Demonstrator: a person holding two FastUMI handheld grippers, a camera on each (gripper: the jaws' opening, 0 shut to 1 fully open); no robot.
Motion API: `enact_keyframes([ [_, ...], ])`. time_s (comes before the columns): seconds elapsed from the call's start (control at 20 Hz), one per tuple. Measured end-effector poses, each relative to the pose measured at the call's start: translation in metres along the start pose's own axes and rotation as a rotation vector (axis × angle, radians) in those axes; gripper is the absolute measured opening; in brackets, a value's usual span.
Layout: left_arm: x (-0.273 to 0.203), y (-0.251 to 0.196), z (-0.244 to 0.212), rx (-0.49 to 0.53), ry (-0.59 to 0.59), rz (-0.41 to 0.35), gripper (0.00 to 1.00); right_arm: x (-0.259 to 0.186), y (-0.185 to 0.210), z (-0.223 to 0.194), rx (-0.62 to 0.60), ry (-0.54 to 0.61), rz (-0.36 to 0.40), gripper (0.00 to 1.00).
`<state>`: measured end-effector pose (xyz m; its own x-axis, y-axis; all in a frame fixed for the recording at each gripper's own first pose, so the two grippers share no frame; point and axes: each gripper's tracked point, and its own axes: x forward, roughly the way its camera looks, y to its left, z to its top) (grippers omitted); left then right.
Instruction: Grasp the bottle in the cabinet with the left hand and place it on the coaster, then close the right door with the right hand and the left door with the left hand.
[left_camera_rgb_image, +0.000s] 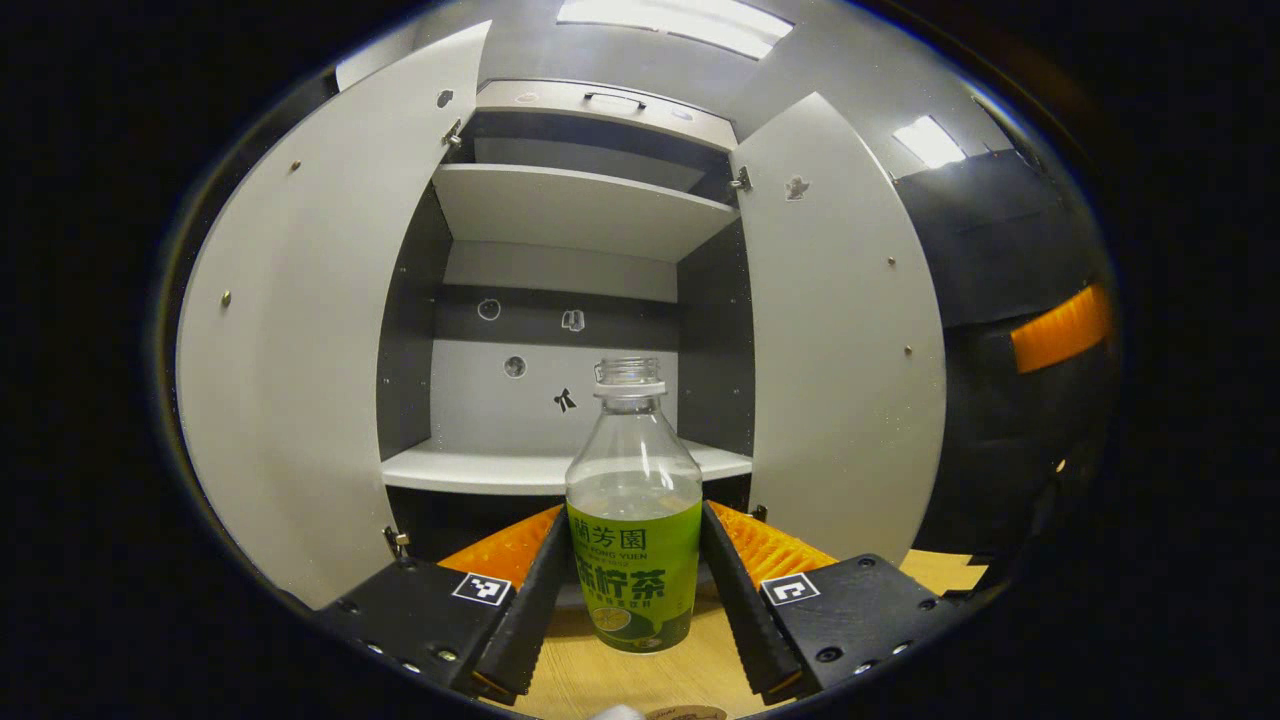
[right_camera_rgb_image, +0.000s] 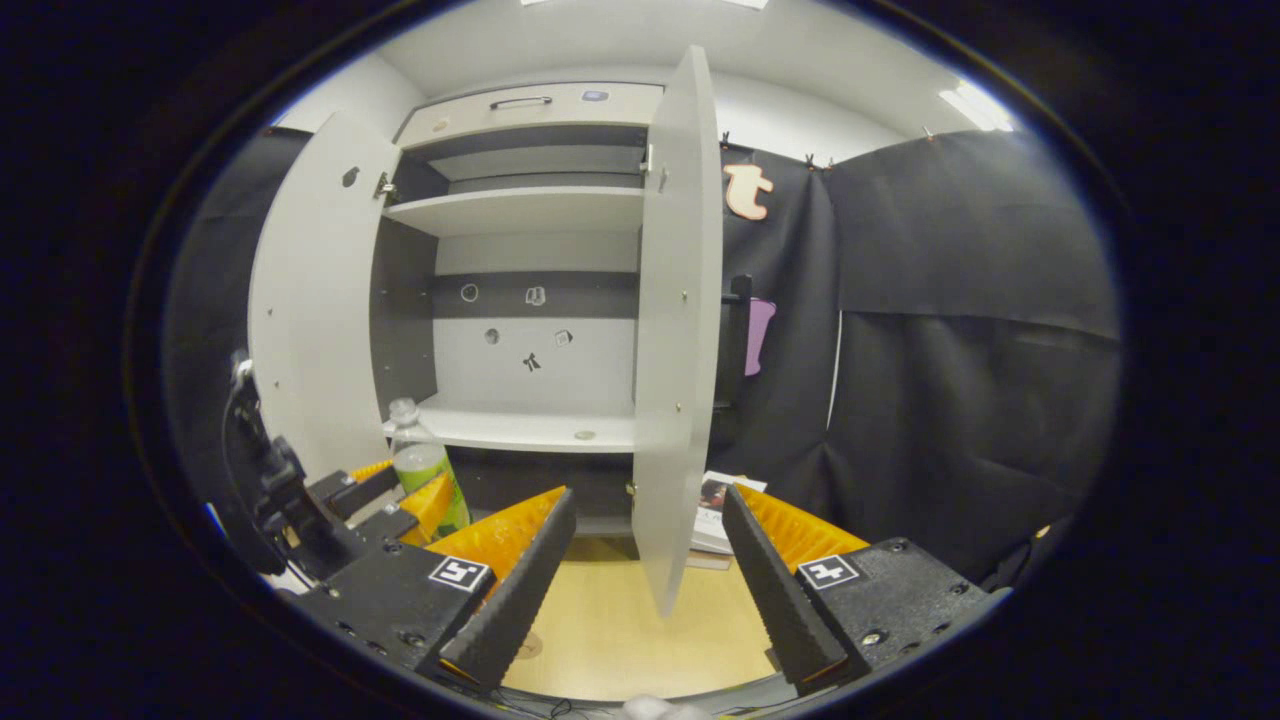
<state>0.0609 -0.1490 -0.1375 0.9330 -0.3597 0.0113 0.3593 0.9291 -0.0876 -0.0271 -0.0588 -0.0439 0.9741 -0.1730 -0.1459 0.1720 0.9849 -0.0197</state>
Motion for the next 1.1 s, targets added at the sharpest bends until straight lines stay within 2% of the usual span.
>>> enact_keyframes([
  [0.2, -0.027, -0.023, -0.057, -0.024, 0.024, -0.059, 0.75, -0.005, -0.002, -0.006, -0.027, 0.021, -0.004, 0.96],
  [0.55, -0.049, -0.041, -0.141, -0.023, 0.107, -0.103, 0.76, -0.011, -0.004, -0.017, -0.073, 0.069, -0.004, 0.96],
  [0.8, -0.054, -0.046, -0.178, -0.032, 0.133, -0.124, 0.76, -0.012, 0.0, -0.024, -0.096, 0.104, 0.005, 0.97],
  [1.05, -0.061, -0.05, -0.194, -0.009, 0.138, -0.137, 0.76, -0.009, 0.003, -0.03, -0.128, 0.127, 0.007, 0.97],
  [1.1, -0.061, -0.051, -0.192, 0.003, 0.117, -0.139, 0.8, -0.009, 0.005, -0.031, -0.134, 0.132, 0.007, 0.97],
])
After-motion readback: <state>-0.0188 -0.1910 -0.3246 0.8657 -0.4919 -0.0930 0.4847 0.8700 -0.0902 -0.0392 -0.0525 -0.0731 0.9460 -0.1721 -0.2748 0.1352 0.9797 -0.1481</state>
